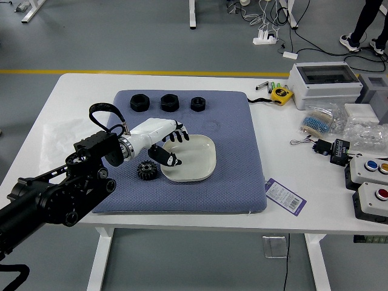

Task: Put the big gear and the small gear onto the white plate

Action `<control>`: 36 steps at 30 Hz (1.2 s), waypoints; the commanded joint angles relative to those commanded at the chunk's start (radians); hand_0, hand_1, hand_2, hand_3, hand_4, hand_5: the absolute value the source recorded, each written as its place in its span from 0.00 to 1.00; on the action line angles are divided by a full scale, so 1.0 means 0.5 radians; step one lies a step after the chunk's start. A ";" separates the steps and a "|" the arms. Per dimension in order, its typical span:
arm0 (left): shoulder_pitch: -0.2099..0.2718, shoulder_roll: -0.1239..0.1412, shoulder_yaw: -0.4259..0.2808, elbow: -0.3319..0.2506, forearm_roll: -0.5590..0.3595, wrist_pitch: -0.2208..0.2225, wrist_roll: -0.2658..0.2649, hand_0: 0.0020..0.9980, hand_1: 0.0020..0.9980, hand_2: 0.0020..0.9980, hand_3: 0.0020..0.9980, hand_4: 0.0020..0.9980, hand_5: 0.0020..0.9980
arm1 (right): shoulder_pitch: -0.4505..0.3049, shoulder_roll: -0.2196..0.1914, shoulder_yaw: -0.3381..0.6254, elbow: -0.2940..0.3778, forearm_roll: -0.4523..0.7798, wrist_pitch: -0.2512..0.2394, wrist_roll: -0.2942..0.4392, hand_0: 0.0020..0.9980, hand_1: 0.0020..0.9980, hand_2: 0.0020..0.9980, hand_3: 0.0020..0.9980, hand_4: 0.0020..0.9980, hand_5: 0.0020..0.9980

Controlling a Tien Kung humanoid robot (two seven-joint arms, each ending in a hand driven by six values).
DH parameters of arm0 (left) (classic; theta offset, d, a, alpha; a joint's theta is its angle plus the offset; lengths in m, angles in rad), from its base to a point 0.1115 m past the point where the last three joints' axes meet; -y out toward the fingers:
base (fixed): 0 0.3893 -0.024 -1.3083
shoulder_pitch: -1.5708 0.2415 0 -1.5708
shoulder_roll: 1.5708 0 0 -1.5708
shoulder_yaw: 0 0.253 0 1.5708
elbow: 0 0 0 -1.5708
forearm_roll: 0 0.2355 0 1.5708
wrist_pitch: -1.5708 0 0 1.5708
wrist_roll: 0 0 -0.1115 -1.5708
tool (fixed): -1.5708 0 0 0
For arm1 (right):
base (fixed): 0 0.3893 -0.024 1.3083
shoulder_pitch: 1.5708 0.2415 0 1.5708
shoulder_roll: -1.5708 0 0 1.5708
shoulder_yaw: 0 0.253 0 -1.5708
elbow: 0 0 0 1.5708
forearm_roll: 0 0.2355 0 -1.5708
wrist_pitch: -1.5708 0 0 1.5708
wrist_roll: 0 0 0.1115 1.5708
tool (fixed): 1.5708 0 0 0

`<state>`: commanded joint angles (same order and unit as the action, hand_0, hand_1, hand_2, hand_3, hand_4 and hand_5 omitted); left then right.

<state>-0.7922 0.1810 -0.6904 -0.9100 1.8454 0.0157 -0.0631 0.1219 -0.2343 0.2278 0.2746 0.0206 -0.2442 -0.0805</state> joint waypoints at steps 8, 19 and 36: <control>0.043 0.036 -0.130 -0.097 -0.003 -0.010 0.003 0.51 0.65 0.80 0.79 1.00 0.49 | 0.005 0.001 -0.027 -0.003 0.051 0.004 0.016 0.68 0.66 0.74 0.58 0.80 0.71; 0.181 0.339 -0.357 -0.442 0.191 -0.490 0.067 0.50 0.64 0.75 0.77 1.00 0.35 | 0.008 -0.009 -0.036 -0.010 0.073 0.013 0.025 0.68 0.66 0.74 0.58 0.80 0.71; 0.137 0.332 -0.072 -0.331 0.326 -0.455 0.028 0.50 0.64 0.74 0.76 1.00 0.10 | 0.024 -0.011 -0.032 -0.007 0.069 0.009 0.021 0.68 0.66 0.74 0.58 0.80 0.71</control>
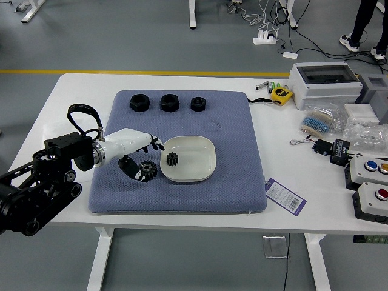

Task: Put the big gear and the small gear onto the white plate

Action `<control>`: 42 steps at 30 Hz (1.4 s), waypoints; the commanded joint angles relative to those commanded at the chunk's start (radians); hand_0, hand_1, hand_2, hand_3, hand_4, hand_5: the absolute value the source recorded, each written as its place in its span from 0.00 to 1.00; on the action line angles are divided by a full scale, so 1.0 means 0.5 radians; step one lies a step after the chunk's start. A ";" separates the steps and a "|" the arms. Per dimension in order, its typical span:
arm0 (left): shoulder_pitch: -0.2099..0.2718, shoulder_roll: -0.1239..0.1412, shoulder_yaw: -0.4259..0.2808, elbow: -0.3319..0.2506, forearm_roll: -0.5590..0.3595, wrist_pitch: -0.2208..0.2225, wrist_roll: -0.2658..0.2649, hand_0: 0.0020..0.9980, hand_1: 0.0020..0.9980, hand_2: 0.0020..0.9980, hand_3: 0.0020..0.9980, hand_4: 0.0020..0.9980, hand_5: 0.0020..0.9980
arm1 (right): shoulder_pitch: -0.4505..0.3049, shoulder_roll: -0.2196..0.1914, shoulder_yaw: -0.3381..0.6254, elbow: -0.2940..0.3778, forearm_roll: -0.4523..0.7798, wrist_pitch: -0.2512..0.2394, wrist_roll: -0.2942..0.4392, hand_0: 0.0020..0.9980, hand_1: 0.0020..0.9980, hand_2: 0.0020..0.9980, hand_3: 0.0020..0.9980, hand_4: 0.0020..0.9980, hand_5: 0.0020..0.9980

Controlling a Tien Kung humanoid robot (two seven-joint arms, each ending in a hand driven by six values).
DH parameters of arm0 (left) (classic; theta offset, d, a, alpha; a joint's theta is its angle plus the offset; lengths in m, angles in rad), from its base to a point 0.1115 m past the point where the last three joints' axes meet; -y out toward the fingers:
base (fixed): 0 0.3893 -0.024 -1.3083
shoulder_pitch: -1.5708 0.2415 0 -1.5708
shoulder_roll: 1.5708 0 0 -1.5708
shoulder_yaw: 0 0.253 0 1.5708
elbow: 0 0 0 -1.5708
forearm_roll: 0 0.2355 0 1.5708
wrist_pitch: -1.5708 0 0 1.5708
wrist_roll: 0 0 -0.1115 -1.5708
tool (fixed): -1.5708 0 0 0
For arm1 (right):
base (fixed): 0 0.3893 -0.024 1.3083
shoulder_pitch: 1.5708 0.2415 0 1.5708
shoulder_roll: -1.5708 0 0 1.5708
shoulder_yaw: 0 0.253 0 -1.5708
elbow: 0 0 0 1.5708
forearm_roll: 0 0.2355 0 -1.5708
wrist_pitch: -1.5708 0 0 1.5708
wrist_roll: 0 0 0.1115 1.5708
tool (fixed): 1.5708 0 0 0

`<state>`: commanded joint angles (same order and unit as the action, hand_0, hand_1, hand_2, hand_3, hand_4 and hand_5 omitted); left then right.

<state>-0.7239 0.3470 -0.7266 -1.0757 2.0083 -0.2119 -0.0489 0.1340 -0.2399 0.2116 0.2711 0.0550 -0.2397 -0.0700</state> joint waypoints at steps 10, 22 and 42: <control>-0.018 -0.039 0.031 0.126 0.024 0.054 -0.024 0.48 0.60 0.67 0.68 0.99 0.06 | 0.003 0.002 0.004 -0.001 -0.008 0.000 -0.004 0.68 0.66 0.74 0.58 0.80 0.71; -0.024 -0.013 -0.008 0.079 0.020 0.036 -0.006 0.44 0.53 0.59 0.61 0.91 0.04 | -0.006 0.002 0.015 -0.001 -0.024 0.000 -0.008 0.68 0.66 0.74 0.58 0.80 0.71; 0.002 -0.066 0.023 0.181 -0.019 0.042 -0.008 0.44 0.53 0.58 0.60 0.89 0.02 | -0.030 0.010 0.043 0.001 -0.075 -0.006 -0.024 0.68 0.66 0.74 0.58 0.80 0.71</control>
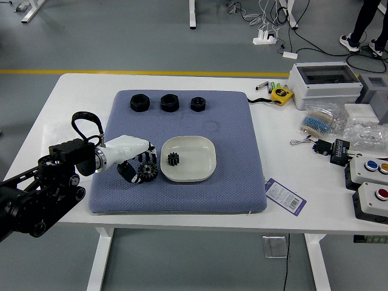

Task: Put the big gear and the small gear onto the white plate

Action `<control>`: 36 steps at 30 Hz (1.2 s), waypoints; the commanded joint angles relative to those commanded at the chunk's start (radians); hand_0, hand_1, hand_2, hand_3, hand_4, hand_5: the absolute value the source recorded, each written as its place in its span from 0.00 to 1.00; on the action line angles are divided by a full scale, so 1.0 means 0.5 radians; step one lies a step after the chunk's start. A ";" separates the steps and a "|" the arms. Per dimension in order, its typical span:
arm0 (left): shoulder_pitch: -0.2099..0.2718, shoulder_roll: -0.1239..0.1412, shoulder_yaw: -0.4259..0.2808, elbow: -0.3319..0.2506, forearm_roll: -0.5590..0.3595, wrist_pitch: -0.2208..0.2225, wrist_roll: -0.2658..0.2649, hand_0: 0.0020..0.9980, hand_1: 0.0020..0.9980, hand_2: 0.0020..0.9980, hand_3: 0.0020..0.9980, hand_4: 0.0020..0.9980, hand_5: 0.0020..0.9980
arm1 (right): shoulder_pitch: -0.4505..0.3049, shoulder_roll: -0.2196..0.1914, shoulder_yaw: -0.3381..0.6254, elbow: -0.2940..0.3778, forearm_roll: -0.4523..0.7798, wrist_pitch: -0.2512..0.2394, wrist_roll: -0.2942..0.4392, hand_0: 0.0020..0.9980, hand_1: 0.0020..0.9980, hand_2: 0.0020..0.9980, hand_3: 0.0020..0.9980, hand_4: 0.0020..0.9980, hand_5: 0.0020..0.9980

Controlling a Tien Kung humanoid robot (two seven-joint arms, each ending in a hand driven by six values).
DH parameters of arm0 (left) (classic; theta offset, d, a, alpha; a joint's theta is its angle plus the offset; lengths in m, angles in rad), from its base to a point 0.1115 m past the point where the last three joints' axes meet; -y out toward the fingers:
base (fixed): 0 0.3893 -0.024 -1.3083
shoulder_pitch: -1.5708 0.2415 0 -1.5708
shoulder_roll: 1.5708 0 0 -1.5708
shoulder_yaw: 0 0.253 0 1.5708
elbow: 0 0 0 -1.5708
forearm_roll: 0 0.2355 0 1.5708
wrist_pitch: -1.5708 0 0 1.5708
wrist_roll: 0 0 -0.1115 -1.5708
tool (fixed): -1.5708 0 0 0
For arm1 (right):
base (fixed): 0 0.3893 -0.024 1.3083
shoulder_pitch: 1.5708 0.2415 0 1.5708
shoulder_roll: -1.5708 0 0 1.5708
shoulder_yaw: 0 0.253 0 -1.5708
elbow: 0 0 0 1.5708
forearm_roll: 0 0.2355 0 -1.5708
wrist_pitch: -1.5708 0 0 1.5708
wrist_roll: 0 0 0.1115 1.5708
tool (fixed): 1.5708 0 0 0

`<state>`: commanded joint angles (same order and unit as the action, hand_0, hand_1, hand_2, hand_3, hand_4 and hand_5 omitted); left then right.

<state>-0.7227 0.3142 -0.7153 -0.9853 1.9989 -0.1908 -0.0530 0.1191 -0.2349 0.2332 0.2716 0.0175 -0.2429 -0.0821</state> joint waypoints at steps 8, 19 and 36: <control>0.001 -0.001 -0.006 0.002 -0.035 0.033 -0.003 0.38 0.49 0.53 0.58 0.66 0.00 | 0.001 -0.001 -0.009 0.000 0.014 0.002 0.004 0.68 0.66 0.74 0.58 0.80 0.71; 0.004 0.003 -0.016 0.036 -0.193 0.045 -0.005 0.35 0.45 0.50 0.57 0.61 0.00 | 0.010 -0.002 -0.025 -0.001 0.043 0.007 0.012 0.68 0.66 0.74 0.58 0.80 0.71; 0.036 0.086 -0.152 0.060 -0.151 0.042 0.011 0.28 0.39 0.45 0.55 0.65 0.00 | 0.019 -0.002 -0.014 -0.002 0.024 0.009 0.006 0.68 0.66 0.74 0.58 0.80 0.71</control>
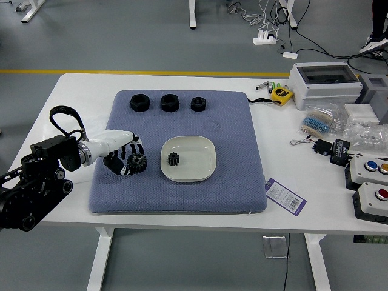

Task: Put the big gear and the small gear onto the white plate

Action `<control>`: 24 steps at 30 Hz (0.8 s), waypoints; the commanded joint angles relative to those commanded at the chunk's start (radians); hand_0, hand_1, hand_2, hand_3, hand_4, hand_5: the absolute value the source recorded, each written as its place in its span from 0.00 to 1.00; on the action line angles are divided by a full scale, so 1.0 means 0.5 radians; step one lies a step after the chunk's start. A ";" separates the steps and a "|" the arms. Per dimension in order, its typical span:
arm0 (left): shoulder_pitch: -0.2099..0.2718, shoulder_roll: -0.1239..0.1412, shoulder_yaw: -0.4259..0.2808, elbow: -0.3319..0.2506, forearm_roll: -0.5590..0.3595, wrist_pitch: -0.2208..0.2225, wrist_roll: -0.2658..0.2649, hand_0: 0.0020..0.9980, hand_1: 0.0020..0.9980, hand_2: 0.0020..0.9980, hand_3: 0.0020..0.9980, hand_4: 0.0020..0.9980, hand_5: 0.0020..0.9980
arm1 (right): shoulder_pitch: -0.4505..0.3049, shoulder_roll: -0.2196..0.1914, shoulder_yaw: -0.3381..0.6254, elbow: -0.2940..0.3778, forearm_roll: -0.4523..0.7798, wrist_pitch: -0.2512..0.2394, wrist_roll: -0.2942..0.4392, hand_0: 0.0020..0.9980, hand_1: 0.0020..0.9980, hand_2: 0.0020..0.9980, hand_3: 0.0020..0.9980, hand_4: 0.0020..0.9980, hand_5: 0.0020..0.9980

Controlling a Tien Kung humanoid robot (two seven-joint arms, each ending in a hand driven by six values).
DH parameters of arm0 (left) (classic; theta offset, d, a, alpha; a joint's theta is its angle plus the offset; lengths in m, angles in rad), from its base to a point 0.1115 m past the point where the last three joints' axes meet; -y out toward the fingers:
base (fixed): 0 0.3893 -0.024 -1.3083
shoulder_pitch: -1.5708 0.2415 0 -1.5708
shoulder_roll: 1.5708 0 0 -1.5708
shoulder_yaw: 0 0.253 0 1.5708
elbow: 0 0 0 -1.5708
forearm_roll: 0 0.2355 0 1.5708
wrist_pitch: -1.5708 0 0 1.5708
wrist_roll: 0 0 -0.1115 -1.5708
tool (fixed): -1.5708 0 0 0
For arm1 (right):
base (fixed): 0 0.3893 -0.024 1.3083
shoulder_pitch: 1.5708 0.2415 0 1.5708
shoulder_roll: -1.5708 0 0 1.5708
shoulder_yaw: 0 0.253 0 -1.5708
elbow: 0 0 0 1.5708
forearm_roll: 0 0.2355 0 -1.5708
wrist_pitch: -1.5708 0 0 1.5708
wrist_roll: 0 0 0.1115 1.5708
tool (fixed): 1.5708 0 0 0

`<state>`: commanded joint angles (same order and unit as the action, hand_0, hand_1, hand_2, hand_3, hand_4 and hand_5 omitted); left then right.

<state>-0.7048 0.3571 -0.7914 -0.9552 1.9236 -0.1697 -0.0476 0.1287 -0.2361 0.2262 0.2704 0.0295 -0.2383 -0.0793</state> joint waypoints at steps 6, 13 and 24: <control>0.019 0.029 -0.089 -0.068 0.005 -0.018 0.027 0.28 0.39 0.45 0.55 0.67 0.00 | -0.011 0.003 0.014 -0.001 -0.025 -0.001 -0.007 0.68 0.66 0.73 0.58 0.80 0.71; 0.000 -0.020 -0.166 -0.123 -0.030 -0.008 0.038 0.28 0.39 0.46 0.56 0.69 0.00 | -0.022 0.006 0.015 -0.001 -0.029 -0.004 -0.007 0.68 0.66 0.74 0.58 0.80 0.71; -0.118 -0.219 -0.046 -0.125 -0.124 0.023 0.049 0.28 0.40 0.46 0.57 0.70 0.00 | -0.011 0.000 -0.003 0.002 -0.001 -0.002 0.001 0.68 0.66 0.74 0.58 0.80 0.71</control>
<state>-0.7640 0.2475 -0.8142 -1.0177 1.8618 -0.1584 -0.0232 0.1233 -0.2360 0.2246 0.2716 0.0290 -0.2392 -0.0788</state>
